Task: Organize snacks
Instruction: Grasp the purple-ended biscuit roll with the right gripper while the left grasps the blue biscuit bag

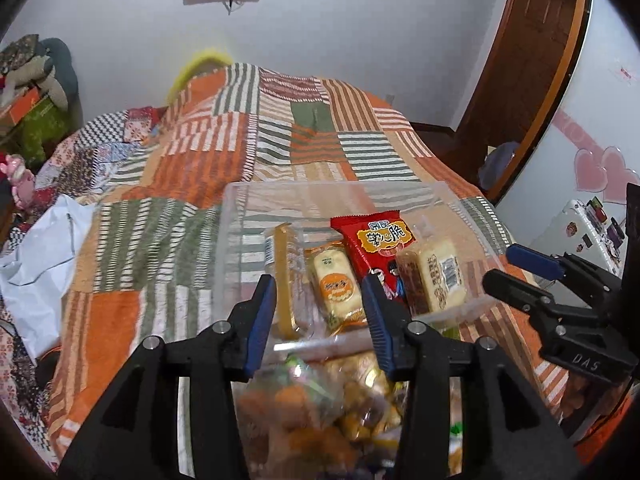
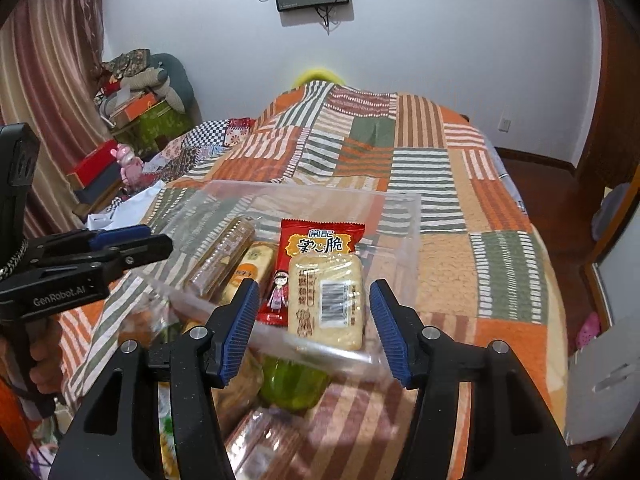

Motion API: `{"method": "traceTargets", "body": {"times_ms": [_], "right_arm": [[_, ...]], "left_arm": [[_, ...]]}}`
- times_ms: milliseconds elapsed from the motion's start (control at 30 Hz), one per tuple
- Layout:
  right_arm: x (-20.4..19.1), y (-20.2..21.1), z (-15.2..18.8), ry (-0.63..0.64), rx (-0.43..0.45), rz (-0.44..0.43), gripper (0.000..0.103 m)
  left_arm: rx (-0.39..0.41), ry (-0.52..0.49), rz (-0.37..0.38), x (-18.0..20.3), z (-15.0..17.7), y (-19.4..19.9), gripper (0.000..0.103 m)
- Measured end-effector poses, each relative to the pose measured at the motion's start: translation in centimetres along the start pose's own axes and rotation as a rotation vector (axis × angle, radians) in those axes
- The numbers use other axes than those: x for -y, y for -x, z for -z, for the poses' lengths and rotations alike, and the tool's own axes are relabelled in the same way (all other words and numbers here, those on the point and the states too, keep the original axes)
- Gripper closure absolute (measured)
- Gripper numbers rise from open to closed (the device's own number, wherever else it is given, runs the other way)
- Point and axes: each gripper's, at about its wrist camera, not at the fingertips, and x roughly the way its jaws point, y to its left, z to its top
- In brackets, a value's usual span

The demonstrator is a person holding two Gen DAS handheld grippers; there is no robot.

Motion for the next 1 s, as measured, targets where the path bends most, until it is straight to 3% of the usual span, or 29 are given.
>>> {"method": "traceTargets", "body": {"times_ms": [433, 1000], "right_arm": [[-0.9, 3.0, 3.6, 0.014, -0.009, 0.01, 0.044], [-2.0, 1.1, 9.3, -0.019, -0.158, -0.043, 0.042]], "left_arm": [[0.009, 0.023, -0.052, -1.3, 4.7, 4.8, 0.044], [-0.074, 0.024, -0.023, 0.6, 10.5, 5.5, 0.037]]}}
